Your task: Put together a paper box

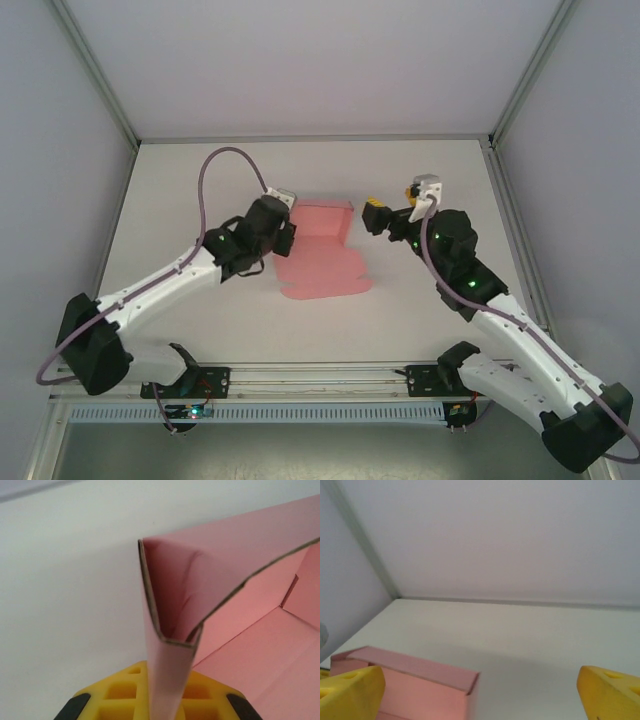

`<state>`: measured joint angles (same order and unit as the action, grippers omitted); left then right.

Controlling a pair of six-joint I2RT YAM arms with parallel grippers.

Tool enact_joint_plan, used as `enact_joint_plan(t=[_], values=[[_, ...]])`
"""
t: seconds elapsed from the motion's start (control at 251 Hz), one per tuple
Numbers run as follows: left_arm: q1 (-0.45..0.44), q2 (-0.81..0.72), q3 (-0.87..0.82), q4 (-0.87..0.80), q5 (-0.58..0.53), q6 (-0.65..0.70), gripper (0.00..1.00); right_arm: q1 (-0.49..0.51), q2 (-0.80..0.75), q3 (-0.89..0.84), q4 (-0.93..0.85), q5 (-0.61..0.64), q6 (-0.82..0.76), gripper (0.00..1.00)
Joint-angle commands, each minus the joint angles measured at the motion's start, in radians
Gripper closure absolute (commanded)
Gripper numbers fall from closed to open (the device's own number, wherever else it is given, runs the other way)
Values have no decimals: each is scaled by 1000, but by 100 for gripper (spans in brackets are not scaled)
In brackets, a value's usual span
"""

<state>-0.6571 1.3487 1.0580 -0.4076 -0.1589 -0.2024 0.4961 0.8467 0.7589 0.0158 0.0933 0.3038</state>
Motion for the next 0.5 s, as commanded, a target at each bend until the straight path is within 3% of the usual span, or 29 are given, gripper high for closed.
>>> enact_joint_plan(t=[0.0, 0.044, 0.108, 0.279, 0.499], values=[[114, 83, 49, -174, 385, 344, 100, -84, -2, 44, -254, 69, 142, 2], [123, 127, 75, -262, 459, 490, 100, -120, 2, 41, -283, 9, 146, 2], [121, 209, 151, -424, 462, 664, 100, -163, 7, 31, -305, -68, 159, 2], [107, 435, 369, -662, 198, 818, 99, -213, 22, 7, -327, -147, 159, 2], [3, 722, 609, -671, -145, 870, 94, -228, 35, -18, -332, -142, 163, 2]])
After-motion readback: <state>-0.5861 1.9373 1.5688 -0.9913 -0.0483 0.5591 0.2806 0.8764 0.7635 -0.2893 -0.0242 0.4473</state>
